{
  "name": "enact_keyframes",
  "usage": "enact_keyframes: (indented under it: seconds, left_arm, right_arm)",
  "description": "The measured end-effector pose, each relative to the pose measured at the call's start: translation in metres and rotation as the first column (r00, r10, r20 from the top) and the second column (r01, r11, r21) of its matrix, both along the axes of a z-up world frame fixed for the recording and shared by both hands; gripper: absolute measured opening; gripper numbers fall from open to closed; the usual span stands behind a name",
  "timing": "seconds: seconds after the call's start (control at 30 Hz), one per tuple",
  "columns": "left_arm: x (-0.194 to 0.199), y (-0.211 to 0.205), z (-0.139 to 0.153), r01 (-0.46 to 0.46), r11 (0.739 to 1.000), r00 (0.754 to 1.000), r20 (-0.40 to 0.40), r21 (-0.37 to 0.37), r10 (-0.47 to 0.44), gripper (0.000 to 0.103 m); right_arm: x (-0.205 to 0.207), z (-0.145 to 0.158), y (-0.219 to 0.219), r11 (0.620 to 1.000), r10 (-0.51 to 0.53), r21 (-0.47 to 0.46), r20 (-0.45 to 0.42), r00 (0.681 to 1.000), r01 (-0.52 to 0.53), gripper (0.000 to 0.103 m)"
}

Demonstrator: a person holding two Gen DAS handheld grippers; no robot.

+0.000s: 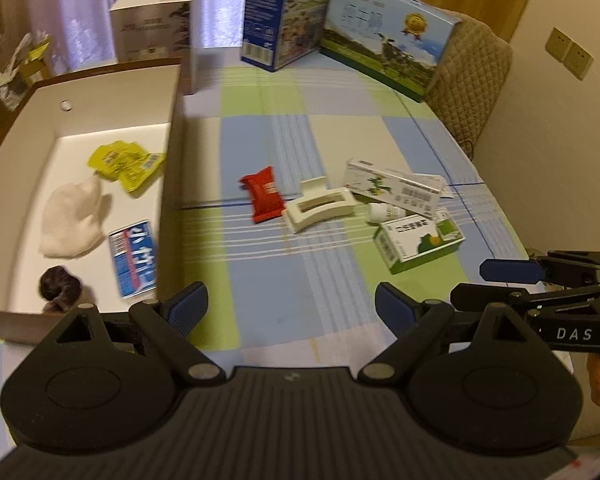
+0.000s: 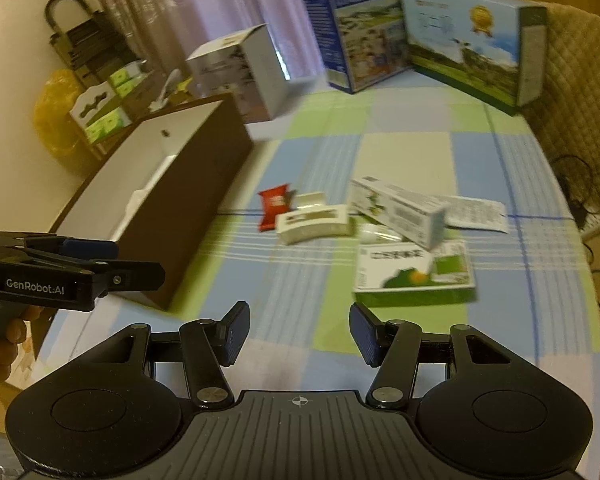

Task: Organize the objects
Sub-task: 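Move the left tool to the white clip frame while the right tool approaches the long white box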

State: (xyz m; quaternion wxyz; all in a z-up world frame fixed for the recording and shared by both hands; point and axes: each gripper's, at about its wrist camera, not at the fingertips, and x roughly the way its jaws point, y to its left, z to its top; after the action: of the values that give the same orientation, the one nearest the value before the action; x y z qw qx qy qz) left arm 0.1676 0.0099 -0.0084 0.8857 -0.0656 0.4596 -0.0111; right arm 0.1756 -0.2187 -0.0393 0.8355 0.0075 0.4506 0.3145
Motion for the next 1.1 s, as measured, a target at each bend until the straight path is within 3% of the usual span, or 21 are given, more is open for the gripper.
enact_keyframes:
  seconds: [0.53,0.77,1.0,1.1]
  left_arm:
    - [0.044,-0.044,-0.017,0.126,0.990,0.991,0.044,0.059,-0.129,0.088]
    - [0.076,-0.047,-0.034,0.163,0.980,0.986,0.002,0.115,-0.164,0.087]
    - [0.116,-0.051,-0.054,0.261,0.946,0.965,-0.039,0.193,-0.258,0.087]
    - [0.135,-0.054,-0.067,0.328,0.919,0.945,-0.077,0.219,-0.319,0.085]
  right_arm:
    - [0.027,-0.015,-0.065,0.991,-0.132,-0.023,-0.015,0.991,0.132,0.053]
    - [0.045,-0.020,-0.088,0.981,-0.193,-0.036,-0.016,0.981,0.193,0.053]
    - [0.056,-0.027,-0.108,0.966,-0.255,-0.043,-0.036,0.966,0.254,0.053]
    - [0.059,-0.031,-0.114,0.961,-0.275,-0.050,-0.048,0.960,0.272,0.053]
